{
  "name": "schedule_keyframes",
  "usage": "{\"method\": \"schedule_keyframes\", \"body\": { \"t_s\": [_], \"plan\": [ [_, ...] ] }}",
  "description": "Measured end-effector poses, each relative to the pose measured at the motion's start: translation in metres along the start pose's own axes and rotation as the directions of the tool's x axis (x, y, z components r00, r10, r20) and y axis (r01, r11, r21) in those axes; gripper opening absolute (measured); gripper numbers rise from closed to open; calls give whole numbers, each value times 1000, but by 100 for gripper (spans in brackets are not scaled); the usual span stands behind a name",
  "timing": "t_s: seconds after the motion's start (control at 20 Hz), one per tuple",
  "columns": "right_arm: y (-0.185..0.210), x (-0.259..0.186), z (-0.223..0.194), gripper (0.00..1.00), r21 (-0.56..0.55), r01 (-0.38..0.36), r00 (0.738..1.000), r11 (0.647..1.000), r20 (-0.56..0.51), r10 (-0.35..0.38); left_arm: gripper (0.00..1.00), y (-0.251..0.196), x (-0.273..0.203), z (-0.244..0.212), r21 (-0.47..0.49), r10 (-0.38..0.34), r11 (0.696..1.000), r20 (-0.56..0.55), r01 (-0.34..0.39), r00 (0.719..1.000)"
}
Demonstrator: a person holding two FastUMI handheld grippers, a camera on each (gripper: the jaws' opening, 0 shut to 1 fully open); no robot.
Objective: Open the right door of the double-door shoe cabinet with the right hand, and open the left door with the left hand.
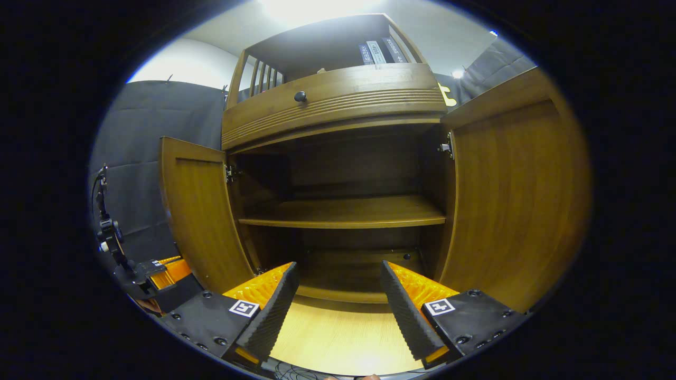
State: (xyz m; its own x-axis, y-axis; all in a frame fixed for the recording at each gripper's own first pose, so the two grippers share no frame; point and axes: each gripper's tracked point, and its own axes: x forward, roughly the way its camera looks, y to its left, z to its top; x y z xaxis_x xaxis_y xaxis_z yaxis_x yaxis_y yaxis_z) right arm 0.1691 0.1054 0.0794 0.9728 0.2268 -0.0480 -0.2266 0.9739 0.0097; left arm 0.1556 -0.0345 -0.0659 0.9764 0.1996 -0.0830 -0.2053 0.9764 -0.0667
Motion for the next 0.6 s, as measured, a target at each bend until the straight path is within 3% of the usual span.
{"method": "schedule_keyframes", "body": {
  "t_s": [0.2,0.4,0.6],
  "plan": [
    [1,1,-3,93,-2,1,1000,1000,-16,-1,2,10,2,5,-47,-20,999,14,20,1000],
    [2,1,-4,93,-12,0,1000,1000,-21,0,2,24,3,4,-7,-28,1000,26,28,999],
    [1,1,-4,93,-16,2,1000,1000,-31,-2,2,39,4,8,37,-86,996,42,85,995]
  ]
}}
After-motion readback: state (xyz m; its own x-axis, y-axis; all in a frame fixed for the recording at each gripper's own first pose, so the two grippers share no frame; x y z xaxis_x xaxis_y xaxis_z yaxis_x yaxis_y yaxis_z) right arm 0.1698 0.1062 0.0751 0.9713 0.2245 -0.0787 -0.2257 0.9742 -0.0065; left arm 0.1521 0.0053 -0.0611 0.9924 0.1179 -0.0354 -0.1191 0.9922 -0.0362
